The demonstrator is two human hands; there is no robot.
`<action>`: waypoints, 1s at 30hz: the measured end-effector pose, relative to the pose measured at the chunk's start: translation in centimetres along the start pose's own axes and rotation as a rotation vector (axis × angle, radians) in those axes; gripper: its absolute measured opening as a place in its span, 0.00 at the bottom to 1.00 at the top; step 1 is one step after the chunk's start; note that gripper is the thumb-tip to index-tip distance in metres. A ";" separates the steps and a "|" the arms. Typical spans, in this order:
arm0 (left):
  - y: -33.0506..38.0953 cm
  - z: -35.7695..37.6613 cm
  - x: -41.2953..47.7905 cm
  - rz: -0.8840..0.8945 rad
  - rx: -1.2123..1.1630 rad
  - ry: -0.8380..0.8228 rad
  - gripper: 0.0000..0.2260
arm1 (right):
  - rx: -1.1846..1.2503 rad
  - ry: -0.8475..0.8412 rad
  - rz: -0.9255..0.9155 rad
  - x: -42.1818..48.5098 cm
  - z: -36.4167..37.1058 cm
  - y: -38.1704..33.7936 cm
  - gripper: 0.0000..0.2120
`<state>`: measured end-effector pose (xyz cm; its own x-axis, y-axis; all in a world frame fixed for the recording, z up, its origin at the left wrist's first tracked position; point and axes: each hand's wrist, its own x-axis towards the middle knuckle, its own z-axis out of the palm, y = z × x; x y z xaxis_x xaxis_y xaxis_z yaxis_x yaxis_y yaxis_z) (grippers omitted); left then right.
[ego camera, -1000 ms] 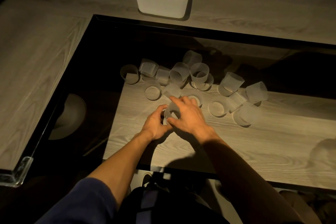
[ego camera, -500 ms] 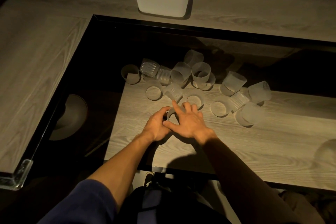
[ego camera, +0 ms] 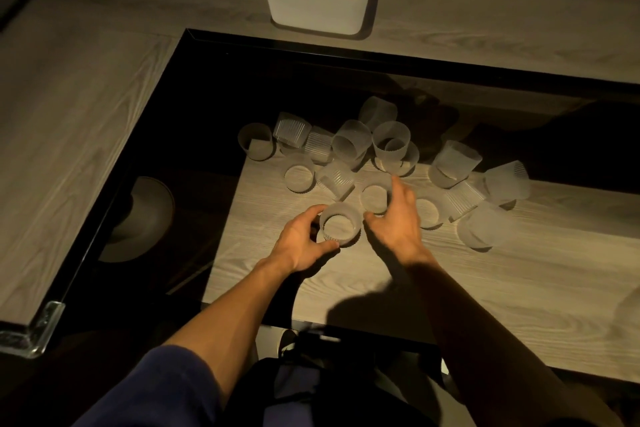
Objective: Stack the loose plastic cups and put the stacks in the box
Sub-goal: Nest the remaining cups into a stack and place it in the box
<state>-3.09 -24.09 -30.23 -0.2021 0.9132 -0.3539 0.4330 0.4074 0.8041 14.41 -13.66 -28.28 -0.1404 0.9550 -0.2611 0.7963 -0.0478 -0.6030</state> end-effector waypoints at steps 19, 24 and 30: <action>0.3 -0.2 0.0 0.008 0.029 -0.003 0.31 | 0.213 0.147 -0.357 -3.1 -0.1 -1.2 0.33; 0.0 -0.3 0.0 0.021 0.014 -0.008 0.29 | 0.015 0.003 -0.579 -3.8 0.4 -1.1 0.33; 0.4 -0.1 -0.2 0.048 0.018 -0.011 0.32 | -0.179 -0.107 -0.477 -3.8 1.3 0.0 0.36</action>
<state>-2.96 -24.13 -29.78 -0.1712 0.9317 -0.3204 0.4577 0.3632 0.8115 14.22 -17.70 -28.29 -0.5644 0.8225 -0.0700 0.7157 0.4453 -0.5381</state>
